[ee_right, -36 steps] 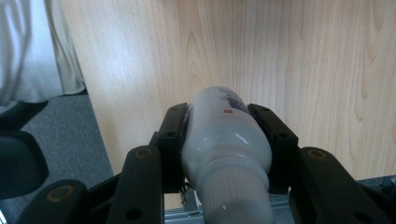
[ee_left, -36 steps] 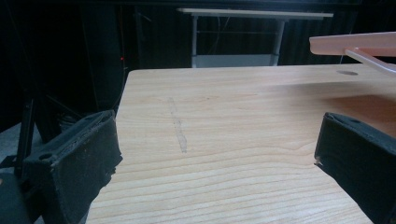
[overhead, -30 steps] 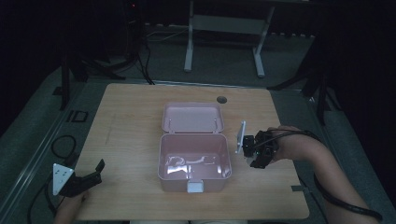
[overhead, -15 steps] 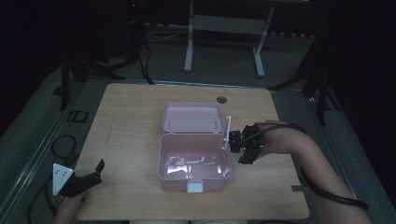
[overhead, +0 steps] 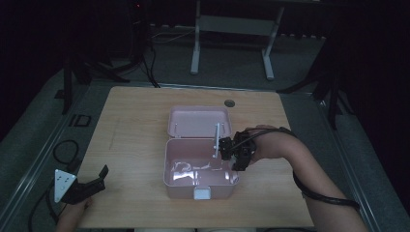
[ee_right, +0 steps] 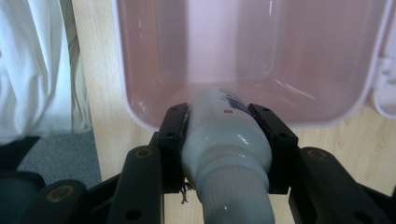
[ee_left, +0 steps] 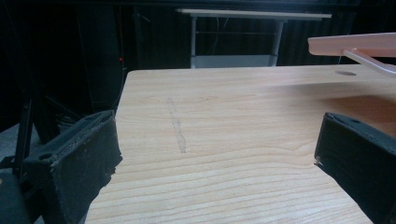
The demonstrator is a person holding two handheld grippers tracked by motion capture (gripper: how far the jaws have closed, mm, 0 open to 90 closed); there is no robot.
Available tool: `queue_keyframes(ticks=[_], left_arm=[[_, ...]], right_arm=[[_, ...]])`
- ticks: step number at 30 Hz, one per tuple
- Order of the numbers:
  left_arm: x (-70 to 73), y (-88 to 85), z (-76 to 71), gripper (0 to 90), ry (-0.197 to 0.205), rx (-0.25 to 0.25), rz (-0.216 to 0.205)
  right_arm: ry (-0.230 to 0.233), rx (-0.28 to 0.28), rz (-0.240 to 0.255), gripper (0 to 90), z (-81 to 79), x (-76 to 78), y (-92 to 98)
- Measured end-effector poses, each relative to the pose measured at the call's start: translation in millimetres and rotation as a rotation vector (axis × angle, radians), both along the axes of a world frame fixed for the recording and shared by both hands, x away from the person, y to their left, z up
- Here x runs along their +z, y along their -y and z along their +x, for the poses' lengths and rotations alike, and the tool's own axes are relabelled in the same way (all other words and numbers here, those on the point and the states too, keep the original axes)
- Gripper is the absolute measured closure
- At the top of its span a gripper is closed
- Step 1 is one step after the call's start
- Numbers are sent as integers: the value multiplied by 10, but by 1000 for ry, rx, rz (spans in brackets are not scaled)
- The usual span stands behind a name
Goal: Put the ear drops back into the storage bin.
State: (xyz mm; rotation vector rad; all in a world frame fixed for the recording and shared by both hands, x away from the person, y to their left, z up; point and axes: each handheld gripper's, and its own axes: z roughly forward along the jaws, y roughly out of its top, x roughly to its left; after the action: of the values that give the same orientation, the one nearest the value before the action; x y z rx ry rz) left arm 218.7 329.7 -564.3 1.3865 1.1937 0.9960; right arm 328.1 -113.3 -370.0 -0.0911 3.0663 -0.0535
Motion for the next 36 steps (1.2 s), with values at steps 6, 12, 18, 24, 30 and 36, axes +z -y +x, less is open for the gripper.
queue_keyframes(ticks=[6,12,18,24,30,36], left_arm=[[0,1,0,4,-1,0,1],[0,0,1,4,0,1,0],[-1,1,-1,4,1,1,2],[-1,1,0,4,2,1,0],[-1,0,0,4,1,1,-1],[0,0,1,4,0,1,-1]], right_arm=[[-12,12,6,595,32,-145,-111],[-30,11,-2,595,60,-320,-190],[-29,-1,-10,595,111,-448,-226],[-11,2,1,594,155,-582,-265],[-17,-4,-1,594,184,-706,-280],[-23,8,-4,594,207,-801,-316]])
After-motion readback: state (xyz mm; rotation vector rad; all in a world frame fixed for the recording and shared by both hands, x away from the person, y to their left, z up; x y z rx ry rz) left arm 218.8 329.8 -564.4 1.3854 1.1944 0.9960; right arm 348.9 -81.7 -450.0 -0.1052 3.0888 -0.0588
